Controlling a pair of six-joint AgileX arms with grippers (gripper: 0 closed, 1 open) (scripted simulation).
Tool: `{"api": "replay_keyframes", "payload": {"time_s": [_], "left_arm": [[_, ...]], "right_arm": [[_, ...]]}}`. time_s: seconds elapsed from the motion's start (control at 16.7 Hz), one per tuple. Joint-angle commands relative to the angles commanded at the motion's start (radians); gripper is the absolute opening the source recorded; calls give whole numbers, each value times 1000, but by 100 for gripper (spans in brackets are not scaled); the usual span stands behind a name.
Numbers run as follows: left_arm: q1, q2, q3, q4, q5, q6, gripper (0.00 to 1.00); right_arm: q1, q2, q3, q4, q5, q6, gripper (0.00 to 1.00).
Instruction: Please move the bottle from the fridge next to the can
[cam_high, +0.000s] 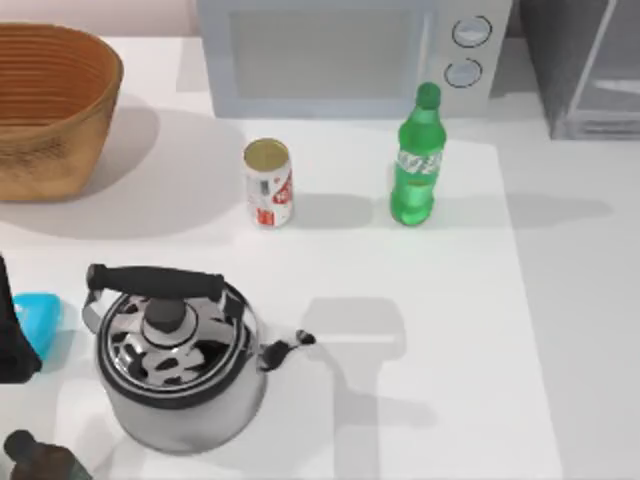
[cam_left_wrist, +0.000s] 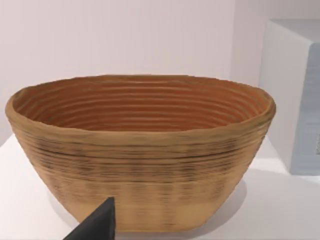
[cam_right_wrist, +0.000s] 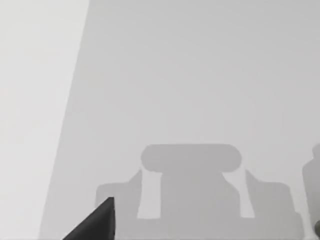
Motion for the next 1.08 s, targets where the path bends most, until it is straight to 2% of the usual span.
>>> {"api": "replay_keyframes", "payload": {"time_s": [0.12, 0.3, 0.78, 0.96, 1.08], "left_arm": [[0, 0, 0, 0, 0, 0, 100], [0, 0, 0, 0, 0, 0, 100], [0, 0, 0, 0, 0, 0, 100], [0, 0, 0, 0, 0, 0, 100], [0, 0, 0, 0, 0, 0, 100]], "right_arm": [[-116, 116, 56, 3, -80, -113, 100], [-368, 369, 156, 6, -227, -357, 100], [-1222, 1289, 427, 5, -624, -1229, 100], [-1461, 1586, 504, 4, -735, -1525, 100], [-1574, 1736, 544, 3, -791, -1680, 100]]}}
